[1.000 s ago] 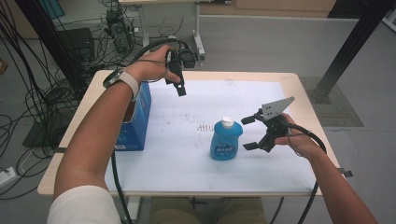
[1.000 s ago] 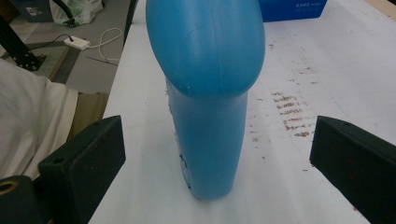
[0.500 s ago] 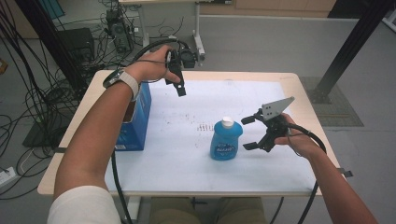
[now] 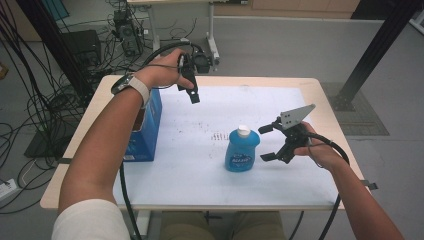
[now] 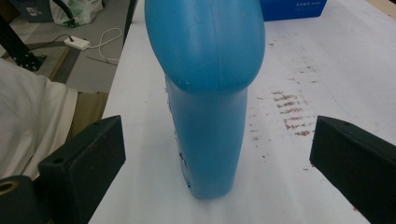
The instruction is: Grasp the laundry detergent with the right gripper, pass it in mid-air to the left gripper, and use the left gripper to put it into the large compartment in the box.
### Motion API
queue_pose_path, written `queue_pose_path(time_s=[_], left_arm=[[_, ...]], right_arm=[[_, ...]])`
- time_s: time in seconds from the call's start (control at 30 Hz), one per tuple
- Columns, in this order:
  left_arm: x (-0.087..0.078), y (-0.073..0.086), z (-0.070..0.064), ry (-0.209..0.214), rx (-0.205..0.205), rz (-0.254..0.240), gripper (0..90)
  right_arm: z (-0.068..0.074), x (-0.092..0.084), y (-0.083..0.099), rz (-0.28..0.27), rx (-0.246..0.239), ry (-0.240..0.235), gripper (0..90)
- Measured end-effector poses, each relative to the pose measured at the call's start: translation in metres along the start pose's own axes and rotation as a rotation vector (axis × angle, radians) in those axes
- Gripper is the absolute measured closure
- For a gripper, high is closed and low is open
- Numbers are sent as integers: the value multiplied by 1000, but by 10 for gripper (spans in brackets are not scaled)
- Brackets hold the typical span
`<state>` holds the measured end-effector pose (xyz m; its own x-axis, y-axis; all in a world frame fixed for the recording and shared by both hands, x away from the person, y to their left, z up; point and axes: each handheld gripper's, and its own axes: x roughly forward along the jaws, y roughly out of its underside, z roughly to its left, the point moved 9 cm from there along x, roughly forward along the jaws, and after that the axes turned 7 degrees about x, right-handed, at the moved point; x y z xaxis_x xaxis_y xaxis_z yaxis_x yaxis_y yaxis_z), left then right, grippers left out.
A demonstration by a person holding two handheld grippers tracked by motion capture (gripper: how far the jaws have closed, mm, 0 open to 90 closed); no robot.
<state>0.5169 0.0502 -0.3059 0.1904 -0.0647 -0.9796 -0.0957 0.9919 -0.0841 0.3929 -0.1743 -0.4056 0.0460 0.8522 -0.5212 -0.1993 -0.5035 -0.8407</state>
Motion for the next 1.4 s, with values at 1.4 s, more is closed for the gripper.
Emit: queue_pose_path(time_s=[1.4], left_arm=[[1, 1, 0, 0, -3, -1, 106]], right_arm=[[0, 2, 1, 7, 5, -8, 33]])
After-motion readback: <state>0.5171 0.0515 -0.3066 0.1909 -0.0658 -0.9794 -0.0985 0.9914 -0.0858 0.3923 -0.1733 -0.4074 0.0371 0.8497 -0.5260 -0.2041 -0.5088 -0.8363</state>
